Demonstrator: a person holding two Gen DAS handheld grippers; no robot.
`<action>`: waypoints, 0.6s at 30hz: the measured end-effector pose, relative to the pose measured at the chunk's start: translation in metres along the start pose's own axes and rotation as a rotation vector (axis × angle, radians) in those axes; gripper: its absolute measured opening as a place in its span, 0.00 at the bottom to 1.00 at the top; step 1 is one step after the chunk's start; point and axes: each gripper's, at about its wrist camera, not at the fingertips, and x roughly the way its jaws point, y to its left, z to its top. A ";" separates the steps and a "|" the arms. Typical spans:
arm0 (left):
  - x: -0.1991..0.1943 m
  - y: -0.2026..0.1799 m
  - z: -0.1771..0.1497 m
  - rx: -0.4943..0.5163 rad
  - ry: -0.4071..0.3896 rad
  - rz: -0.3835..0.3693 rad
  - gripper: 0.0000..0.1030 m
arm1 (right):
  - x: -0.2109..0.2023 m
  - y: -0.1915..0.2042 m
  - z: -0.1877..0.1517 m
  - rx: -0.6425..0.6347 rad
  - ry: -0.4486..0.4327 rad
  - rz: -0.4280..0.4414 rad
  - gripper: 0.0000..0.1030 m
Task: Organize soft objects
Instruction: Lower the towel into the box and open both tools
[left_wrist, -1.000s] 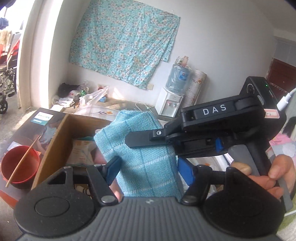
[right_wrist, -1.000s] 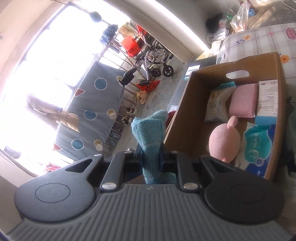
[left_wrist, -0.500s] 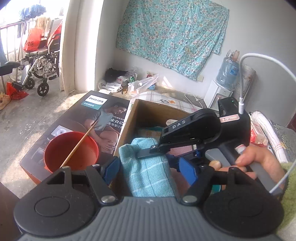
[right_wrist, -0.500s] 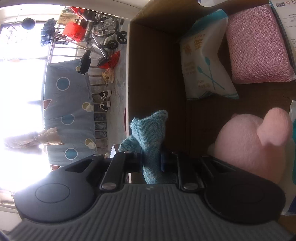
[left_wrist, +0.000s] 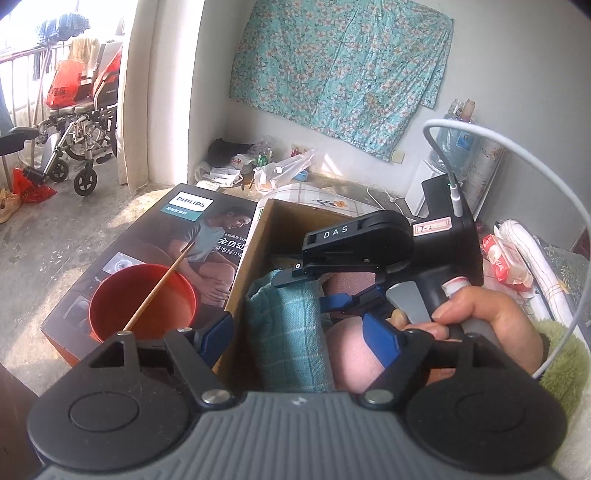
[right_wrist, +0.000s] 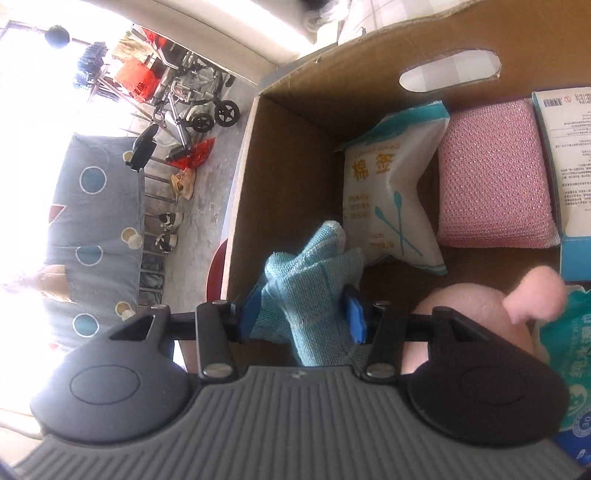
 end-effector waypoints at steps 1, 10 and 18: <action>-0.002 -0.002 -0.001 0.004 -0.001 0.000 0.78 | -0.004 0.001 0.000 -0.008 -0.011 0.002 0.46; -0.016 -0.022 -0.004 0.044 -0.034 -0.004 0.82 | -0.079 -0.008 -0.005 -0.045 -0.145 0.091 0.46; 0.002 -0.033 -0.003 0.048 0.031 -0.017 0.70 | -0.192 -0.031 -0.058 -0.140 -0.256 0.173 0.46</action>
